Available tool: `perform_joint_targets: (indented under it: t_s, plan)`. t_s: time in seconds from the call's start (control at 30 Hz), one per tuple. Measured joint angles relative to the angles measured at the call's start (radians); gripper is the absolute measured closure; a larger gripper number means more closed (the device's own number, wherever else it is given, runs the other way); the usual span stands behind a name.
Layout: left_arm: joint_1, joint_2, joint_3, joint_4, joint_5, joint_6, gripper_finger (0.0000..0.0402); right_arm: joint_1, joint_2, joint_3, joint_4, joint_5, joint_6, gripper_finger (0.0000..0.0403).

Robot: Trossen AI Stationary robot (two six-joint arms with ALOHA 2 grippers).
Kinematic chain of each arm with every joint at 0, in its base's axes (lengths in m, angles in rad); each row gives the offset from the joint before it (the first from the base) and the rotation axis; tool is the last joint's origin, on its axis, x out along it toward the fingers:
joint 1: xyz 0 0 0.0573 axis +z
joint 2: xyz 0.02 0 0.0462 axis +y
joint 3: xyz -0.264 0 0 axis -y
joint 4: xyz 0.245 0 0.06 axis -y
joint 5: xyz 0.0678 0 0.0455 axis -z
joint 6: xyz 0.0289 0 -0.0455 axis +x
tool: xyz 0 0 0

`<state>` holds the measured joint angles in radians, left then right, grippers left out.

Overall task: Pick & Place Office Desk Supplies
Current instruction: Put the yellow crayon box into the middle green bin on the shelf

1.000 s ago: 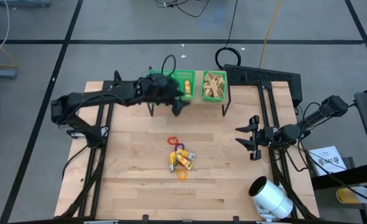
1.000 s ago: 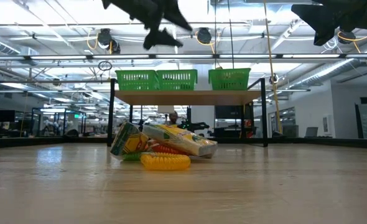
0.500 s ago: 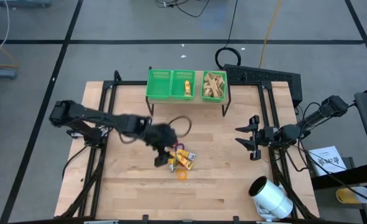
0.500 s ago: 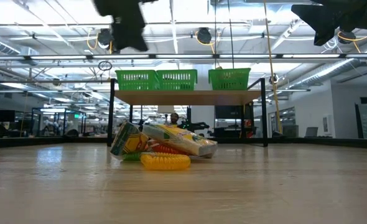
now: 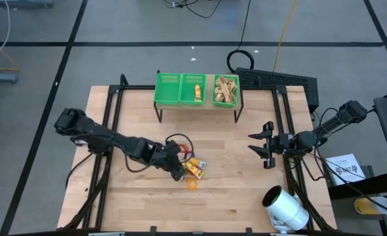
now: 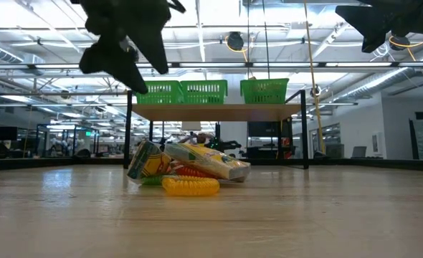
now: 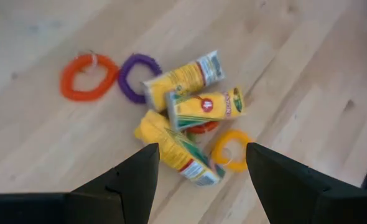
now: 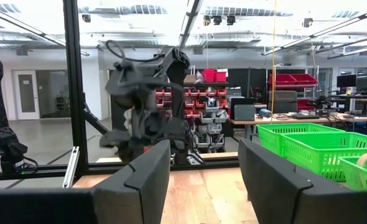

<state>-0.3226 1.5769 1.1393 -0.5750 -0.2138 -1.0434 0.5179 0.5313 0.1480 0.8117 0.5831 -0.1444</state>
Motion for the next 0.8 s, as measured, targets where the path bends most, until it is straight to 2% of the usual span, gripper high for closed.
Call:
perform_joint_targets:
  t_s: [0.33, 0.53, 0.8]
  plan:
    - [-0.02, 0.157, 0.027, -0.007, 0.053, -0.107, 0.0151, 0.0, 0.0, 0.0, 0.007, 0.0, 0.001, 0.022]
    - [-0.022, 0.213, 0.027, 0.007, 0.057, -0.178, 0.0151, 0.0, 0.0, 0.0, 0.007, 0.0, 0.001, 0.022]
    - [-0.023, 0.266, 0.027, 0.047, 0.056, -0.197, 0.0151, 0.0, 0.0, 0.0, 0.008, 0.0, 0.001, 0.022]
